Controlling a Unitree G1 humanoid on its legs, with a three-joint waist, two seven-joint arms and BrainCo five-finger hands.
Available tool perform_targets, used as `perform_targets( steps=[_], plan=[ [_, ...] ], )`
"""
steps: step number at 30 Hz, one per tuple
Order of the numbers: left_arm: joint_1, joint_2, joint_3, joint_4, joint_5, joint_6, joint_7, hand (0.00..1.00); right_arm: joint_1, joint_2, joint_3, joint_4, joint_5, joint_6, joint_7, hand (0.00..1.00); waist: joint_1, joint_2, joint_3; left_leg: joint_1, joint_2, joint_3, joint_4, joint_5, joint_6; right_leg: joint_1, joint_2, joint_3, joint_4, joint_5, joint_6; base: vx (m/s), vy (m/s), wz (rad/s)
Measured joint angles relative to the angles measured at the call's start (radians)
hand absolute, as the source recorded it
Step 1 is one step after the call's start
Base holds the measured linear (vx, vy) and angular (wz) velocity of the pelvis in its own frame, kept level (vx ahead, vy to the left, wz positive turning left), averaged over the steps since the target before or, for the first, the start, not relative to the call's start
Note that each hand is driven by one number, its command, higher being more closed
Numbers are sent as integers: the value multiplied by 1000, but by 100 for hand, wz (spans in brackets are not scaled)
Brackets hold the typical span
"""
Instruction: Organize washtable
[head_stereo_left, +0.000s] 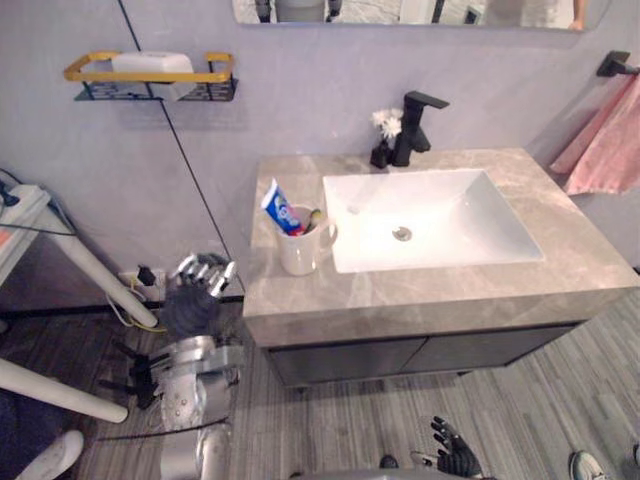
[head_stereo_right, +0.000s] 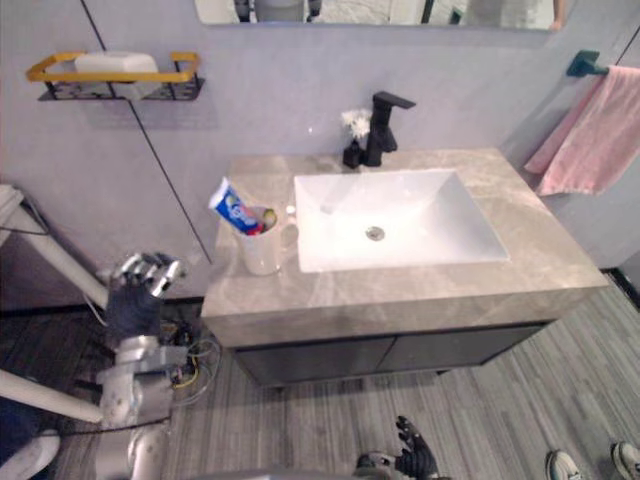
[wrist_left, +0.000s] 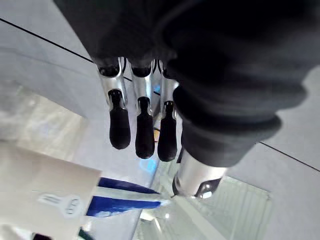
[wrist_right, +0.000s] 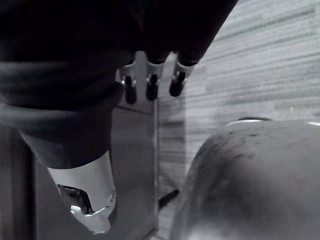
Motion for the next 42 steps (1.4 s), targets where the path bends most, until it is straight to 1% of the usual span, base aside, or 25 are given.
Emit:
perform_targets(
  steps=[4,6,11,15,17,18,19,22,32,36,39,42],
  plan=[
    [-1,-18,-53,79,-21,12,-32,100,0,4,8,-25,0,-2,-2,0,7,-1,-1,0,1,7,2,0,-1,0,0,0,0,0,0,0,0,0],
    [-16,-13,-85,135,-24,22,-40,100,-3,7,16,-25,0,-2,-3,0,14,-1,-1,1,3,8,7,-1,-1,0,0,0,-1,0,0,0,0,0],
    [-42,2,-160,259,-27,43,-47,100,-9,16,37,-1,0,-3,-3,0,14,-1,-2,-1,7,16,18,-1,-2,-2,4,0,-1,2,-4,-40,-21,-2],
    [-75,19,-203,299,-25,44,-57,100,-13,16,37,21,0,-3,-5,0,11,-2,-5,-9,8,17,24,-1,-2,-11,5,3,-5,7,-10,-59,-21,-3],
    [-97,29,-221,319,-17,45,-57,100,-15,16,37,42,0,-4,-5,0,9,-4,-18,-24,8,17,27,-1,-2,-17,5,3,-16,15,-10,-19,-7,-1],
    [-107,34,-225,323,-17,46,-57,100,-18,16,37,57,0,-3,-5,0,6,-5,-19,-25,8,18,27,-1,-2,-17,6,4,-20,19,-10,0,0,0],
    [-114,39,-231,324,-15,46,-58,100,-18,16,37,58,0,-3,-5,0,-3,-4,-19,-25,8,18,27,-1,-2,-17,6,4,-22,21,-9,0,0,0],
    [-137,57,-262,328,7,46,-57,100,-27,16,37,63,0,-3,-5,0,-4,-5,-20,-26,6,19,28,-1,-2,-16,5,4,-40,33,-9,-35,-14,-2],
    [-242,67,-266,351,26,46,-42,100,-42,16,37,84,0,-4,-5,0,-15,-6,-19,-31,4,20,29,-1,-1,-16,5,9,-55,43,-11,-12,-5,-1],
    [-254,77,-266,351,27,46,-34,100,-45,16,37,84,0,-4,-5,0,-21,-6,-19,-31,3,20,29,-1,-1,-16,4,9,-57,43,-11,0,0,0],
    [-255,78,-266,351,26,46,-34,100,-53,16,37,90,0,-4,-4,0,-34,-6,-19,-32,2,20,29,-1,-1,-15,4,8,-62,46,-12,-10,-6,0],
    [-255,78,-269,350,26,46,-34,100,-52,16,37,92,0,-4,-4,0,-36,-6,-19,-33,2,21,29,-1,-1,-12,4,8,-70,51,-11,-21,-15,-1]
  ],
)
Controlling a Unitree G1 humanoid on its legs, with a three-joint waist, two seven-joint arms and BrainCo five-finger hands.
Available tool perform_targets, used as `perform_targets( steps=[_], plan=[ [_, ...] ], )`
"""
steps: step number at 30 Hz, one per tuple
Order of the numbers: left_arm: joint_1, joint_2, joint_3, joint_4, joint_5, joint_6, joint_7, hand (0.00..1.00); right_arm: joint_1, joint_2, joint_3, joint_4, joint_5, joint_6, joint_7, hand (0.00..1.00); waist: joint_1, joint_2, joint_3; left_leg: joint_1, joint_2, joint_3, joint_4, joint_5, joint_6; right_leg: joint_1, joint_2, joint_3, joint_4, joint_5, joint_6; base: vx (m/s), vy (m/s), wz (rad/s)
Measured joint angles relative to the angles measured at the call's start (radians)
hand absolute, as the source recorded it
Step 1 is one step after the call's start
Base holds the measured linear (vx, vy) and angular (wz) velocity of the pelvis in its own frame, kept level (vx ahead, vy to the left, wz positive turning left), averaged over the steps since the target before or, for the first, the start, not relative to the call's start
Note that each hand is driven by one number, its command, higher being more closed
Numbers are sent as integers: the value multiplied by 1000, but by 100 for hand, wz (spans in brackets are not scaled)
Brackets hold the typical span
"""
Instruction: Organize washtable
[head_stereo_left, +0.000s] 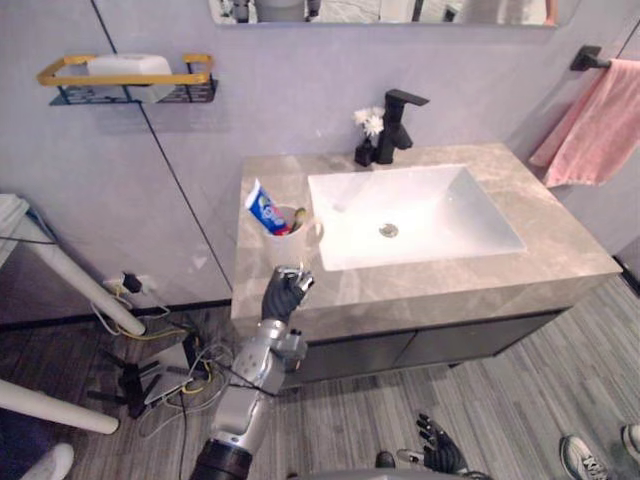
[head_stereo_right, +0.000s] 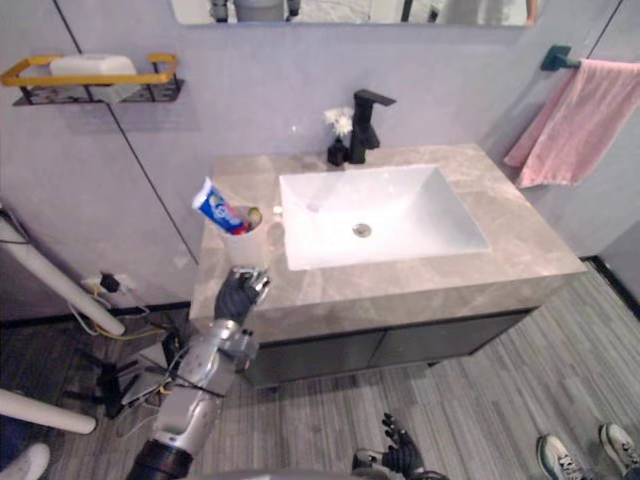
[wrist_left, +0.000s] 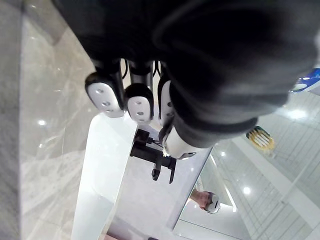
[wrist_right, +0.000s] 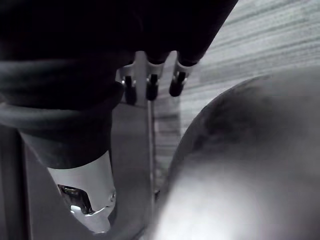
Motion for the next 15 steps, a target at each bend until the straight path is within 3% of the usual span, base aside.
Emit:
perform_targets(
  steps=[15],
  plan=[
    [-56,19,-25,4,10,1,14,100,0,-1,-1,2,0,0,0,0,-8,2,1,-6,0,1,-1,0,0,-6,0,0,0,0,-1,-2,-1,0]
  ],
)
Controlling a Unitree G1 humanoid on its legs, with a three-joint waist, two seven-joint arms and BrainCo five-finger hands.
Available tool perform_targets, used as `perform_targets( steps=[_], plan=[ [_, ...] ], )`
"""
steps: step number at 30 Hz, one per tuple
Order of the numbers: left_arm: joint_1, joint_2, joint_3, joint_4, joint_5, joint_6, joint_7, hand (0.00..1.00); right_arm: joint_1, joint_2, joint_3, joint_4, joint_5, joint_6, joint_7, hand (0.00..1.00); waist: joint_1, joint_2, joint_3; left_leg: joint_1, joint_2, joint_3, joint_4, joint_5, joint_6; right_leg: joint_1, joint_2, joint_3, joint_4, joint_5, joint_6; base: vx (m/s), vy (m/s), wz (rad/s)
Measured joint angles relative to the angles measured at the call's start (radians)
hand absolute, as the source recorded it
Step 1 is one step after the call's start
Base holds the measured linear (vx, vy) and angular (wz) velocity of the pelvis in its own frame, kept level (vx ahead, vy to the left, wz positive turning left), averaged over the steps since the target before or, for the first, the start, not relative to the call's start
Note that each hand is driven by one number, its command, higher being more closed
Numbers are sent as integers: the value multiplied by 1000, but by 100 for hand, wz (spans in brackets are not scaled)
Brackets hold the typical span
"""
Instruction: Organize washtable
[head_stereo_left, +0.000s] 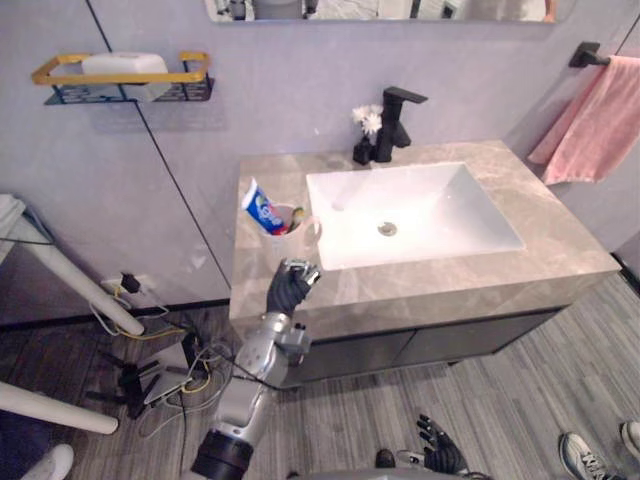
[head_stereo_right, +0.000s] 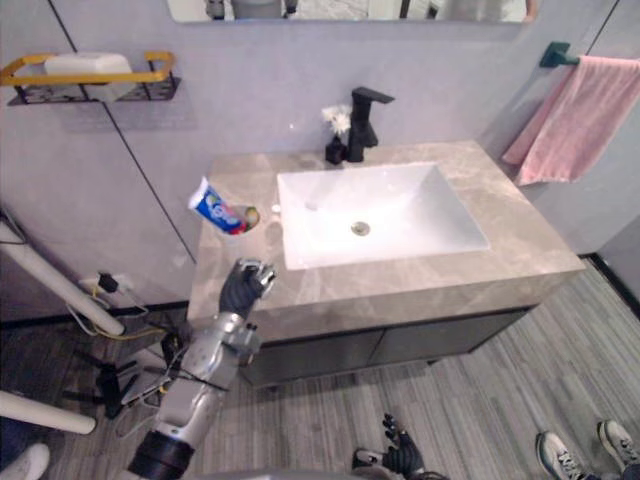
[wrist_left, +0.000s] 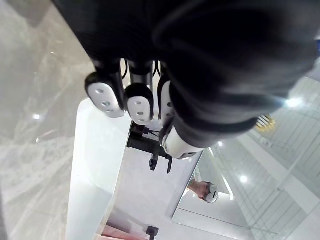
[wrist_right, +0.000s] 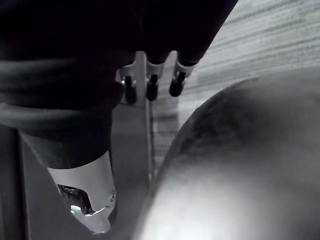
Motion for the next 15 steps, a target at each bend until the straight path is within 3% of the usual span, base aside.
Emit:
perform_targets(
  steps=[4,15],
  plan=[
    [-43,4,27,37,13,1,11,100,-2,-2,-1,0,0,0,0,0,-14,1,0,-11,1,4,0,-1,-1,-13,1,2,0,0,0,-1,-1,-1],
    [-116,29,52,43,26,1,32,100,-7,-10,-31,-1,0,1,1,0,-19,-1,27,-29,2,23,0,-7,-4,-36,4,24,0,1,-1,-5,-6,-6]
  ],
)
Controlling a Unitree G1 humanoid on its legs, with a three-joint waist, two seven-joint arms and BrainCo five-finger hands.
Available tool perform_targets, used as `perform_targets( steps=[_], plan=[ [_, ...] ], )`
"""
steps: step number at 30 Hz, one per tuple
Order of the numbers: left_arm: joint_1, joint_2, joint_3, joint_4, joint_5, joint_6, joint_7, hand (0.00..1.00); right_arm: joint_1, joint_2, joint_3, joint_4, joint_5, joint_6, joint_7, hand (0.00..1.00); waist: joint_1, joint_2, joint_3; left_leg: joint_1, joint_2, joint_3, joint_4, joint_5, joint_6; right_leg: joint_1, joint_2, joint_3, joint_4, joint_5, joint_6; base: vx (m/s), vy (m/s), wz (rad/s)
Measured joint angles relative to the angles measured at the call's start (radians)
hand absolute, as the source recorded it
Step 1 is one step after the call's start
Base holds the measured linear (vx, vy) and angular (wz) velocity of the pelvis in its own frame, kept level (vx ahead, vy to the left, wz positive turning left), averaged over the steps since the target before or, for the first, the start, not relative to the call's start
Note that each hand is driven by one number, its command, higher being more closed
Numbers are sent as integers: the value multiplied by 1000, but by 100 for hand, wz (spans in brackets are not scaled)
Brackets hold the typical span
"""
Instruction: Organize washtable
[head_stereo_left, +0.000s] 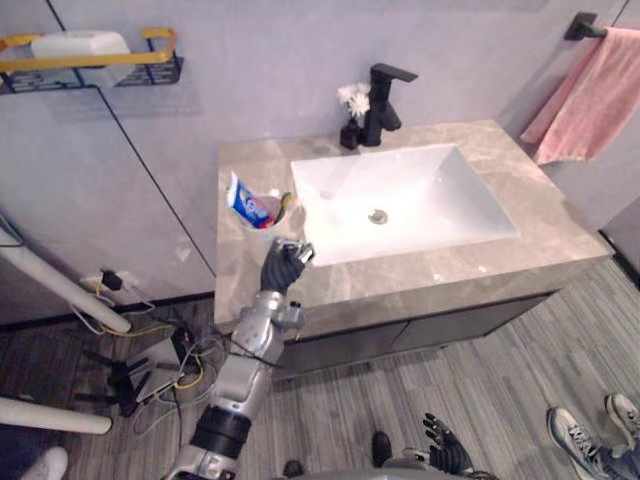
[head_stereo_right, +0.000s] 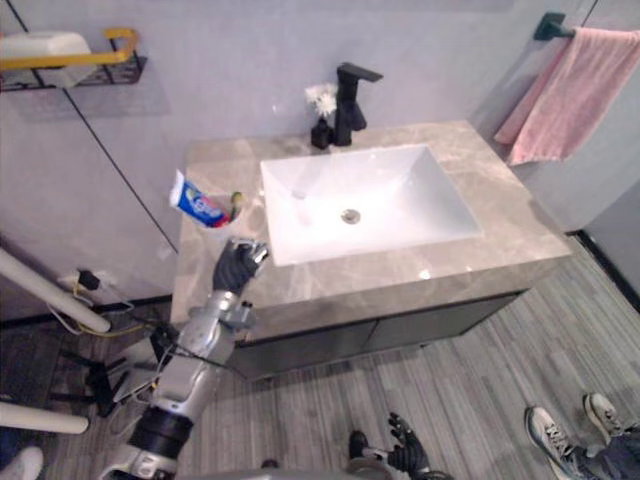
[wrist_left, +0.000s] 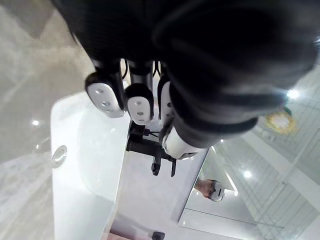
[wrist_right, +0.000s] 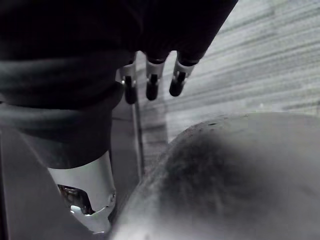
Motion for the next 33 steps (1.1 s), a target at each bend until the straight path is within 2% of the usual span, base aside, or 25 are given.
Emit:
perform_targets(
  steps=[15,33],
  plan=[
    [-45,1,51,70,0,1,25,100,-17,-7,-1,-4,0,0,0,0,1,-10,33,-16,-1,-3,2,0,0,-16,-1,-2,4,-1,-1,-18,-10,0],
    [-42,20,68,70,10,0,24,100,-22,-10,2,-11,-1,-1,3,0,3,-11,34,-16,0,-15,9,0,0,-16,0,-10,24,-12,-16,-20,-13,1]
  ],
)
